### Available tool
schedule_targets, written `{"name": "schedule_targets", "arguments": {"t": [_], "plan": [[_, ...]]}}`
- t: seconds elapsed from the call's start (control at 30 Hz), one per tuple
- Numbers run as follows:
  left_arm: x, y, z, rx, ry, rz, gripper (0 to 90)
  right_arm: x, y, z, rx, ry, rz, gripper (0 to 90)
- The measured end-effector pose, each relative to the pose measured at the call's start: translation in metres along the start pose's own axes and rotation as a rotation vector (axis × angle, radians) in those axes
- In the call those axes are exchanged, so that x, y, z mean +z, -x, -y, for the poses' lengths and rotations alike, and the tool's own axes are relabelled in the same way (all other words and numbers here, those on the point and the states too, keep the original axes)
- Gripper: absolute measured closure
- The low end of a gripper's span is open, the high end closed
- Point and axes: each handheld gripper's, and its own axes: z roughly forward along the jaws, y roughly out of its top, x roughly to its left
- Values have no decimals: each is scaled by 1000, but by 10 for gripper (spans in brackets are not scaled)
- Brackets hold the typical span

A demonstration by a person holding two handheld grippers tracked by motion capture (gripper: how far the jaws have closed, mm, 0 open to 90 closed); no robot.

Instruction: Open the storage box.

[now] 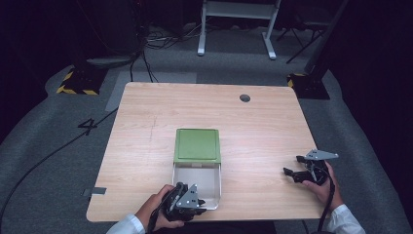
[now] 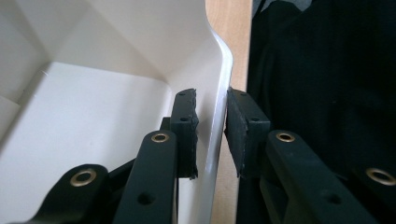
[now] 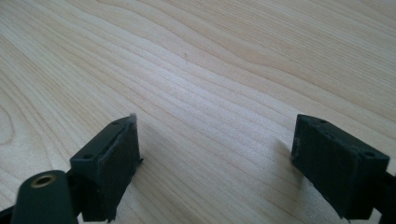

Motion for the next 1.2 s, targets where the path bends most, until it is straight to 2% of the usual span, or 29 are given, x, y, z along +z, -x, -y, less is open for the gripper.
{"name": "schedule_targets", "arguments": {"t": [0.23,0.6,0.97,1.2], "plan": [[0,4,0,16,-3,15,733,0,0,0,0,0,0,154],[0,10,3,4,7,26,723,0,0,0,0,0,0,154],[0,13,0,29,-3,40,727,0,0,0,0,0,0,155],[0,14,0,25,-4,42,726,0,0,0,1,0,0,155]]}}
